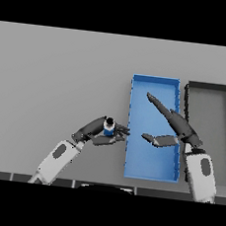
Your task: Pick up the blue pipe and place it into the blue bin.
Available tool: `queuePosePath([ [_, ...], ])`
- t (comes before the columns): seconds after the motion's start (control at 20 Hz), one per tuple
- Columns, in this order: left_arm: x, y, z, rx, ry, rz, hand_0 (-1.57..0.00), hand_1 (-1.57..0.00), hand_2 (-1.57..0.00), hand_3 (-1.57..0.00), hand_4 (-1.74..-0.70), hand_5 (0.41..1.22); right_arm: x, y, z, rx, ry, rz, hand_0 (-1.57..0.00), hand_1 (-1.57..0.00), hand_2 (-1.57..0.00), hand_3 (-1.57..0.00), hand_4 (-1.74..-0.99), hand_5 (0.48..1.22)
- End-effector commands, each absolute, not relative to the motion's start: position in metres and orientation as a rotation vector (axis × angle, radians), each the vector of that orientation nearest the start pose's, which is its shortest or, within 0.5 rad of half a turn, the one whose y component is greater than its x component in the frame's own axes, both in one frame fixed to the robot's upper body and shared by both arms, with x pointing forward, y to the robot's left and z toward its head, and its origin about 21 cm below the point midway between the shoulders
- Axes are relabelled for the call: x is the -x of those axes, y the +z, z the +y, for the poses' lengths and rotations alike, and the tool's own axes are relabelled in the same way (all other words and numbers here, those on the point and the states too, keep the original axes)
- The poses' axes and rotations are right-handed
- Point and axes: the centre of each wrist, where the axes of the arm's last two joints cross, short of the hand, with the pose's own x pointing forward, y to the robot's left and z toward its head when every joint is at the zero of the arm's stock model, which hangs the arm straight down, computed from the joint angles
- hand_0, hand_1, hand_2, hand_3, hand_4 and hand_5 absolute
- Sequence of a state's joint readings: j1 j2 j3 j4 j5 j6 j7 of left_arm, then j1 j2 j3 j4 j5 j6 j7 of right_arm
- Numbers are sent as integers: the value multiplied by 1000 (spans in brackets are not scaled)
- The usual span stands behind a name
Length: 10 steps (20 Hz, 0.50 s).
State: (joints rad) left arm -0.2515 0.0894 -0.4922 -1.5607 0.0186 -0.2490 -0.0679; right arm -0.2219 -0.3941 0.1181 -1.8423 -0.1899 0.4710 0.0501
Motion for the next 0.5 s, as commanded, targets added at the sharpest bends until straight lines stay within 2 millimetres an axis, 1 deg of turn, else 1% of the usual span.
queuePosePath([
  [0.0,-264,44,107,577,-786,-1697,-1571,-1571,-1571,-1571,-1473,1221,-272,146,-241,-341,897,-1822,1,-1,-3,1,-1205,539],
  [0.1,-264,42,112,571,-796,-1706,-1571,-1571,-1571,-1571,-1474,1221,-272,159,-229,-393,984,-1817,1,-1,-2,1,-1230,531],
  [0.2,-266,44,106,574,-798,-1706,-1571,-1571,-1571,-1571,-1474,1221,-270,159,-220,-430,1044,-1783,1,0,-1,1,-1256,523],
  [0.25,-264,45,105,578,-800,-1708,-1571,-1571,-1571,-1571,-1474,1221,-272,165,-214,-435,1061,-1772,1,0,0,1,-1249,524],
  [0.3,-267,47,105,564,-796,-1705,-1571,-1571,-1571,-1571,-1475,1221,-275,168,-209,-452,1078,-1754,1,0,0,1,-1242,524],
  [0.35,-270,48,108,557,-795,-1703,-1571,-1571,-1571,-1571,-1475,1221,-274,170,-205,-472,1095,-1739,1,0,0,1,-1239,522],
  [0.45,-268,46,104,568,-802,-1701,-1571,-1571,-1571,-1571,-1475,1221,-274,171,-195,-541,1130,-1698,1,1,0,1,-1227,528],
])
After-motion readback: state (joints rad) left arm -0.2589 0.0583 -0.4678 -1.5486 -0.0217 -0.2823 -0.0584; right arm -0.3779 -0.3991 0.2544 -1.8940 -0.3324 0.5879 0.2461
